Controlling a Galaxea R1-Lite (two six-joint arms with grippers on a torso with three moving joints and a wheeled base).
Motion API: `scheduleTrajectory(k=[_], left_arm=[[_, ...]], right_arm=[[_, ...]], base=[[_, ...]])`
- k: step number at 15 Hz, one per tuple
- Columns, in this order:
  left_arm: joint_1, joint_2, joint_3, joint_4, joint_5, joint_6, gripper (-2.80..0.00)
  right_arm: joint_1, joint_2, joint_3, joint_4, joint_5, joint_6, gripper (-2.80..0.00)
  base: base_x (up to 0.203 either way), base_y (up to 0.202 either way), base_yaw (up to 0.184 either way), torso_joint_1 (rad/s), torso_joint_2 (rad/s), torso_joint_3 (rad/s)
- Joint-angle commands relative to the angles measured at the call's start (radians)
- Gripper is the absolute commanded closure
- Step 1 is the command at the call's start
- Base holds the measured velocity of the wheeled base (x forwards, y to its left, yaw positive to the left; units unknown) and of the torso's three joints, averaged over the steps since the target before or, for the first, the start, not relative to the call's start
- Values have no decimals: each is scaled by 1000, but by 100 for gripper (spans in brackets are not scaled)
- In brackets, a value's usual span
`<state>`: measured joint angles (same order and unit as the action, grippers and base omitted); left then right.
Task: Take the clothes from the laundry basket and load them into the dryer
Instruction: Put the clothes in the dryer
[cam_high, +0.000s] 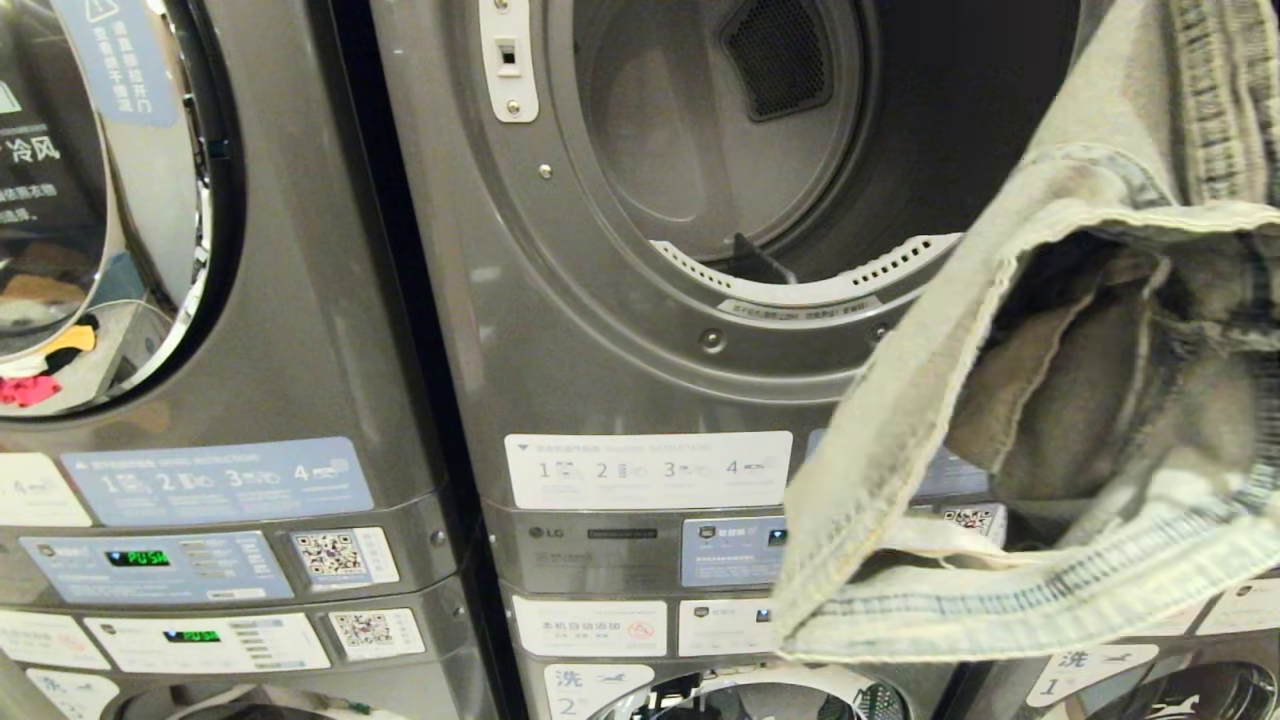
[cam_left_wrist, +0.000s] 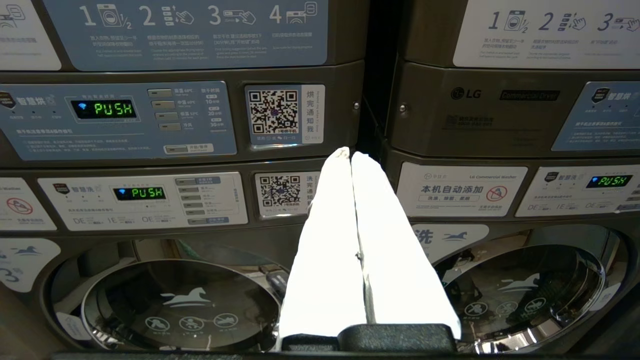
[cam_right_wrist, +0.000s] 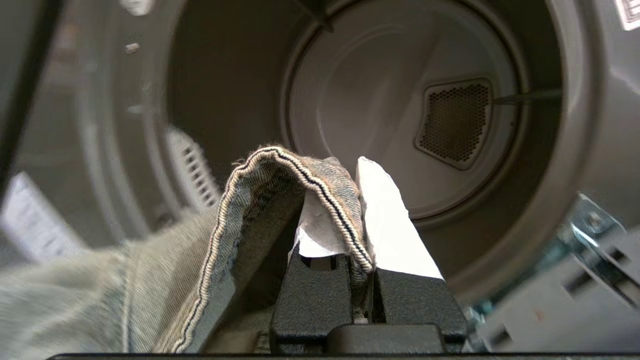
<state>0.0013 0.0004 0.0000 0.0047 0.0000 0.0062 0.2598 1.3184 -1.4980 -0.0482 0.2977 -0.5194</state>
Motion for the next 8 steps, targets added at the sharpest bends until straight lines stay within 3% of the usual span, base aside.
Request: scheduleTrajectory(k=[1,5,6,8], left_arm=[[0,0,2,0,0,0,0],[0,0,2,0,0,0,0],[0,0,2,0,2,0,0],[0,0,2,0,0,0,0]], right_arm=[[49,122,-72,-11,-63,-5,0],[70,297,-374,-91,-175,13,0],[81,345,-455,-147,-217,20,0],[128,382,-493,-319,-337,33,0]], base=[[0,0,0,0,0,0],[0,0,0,0,0,0],[0,0,0,0,0,0],[0,0,0,0,0,0]])
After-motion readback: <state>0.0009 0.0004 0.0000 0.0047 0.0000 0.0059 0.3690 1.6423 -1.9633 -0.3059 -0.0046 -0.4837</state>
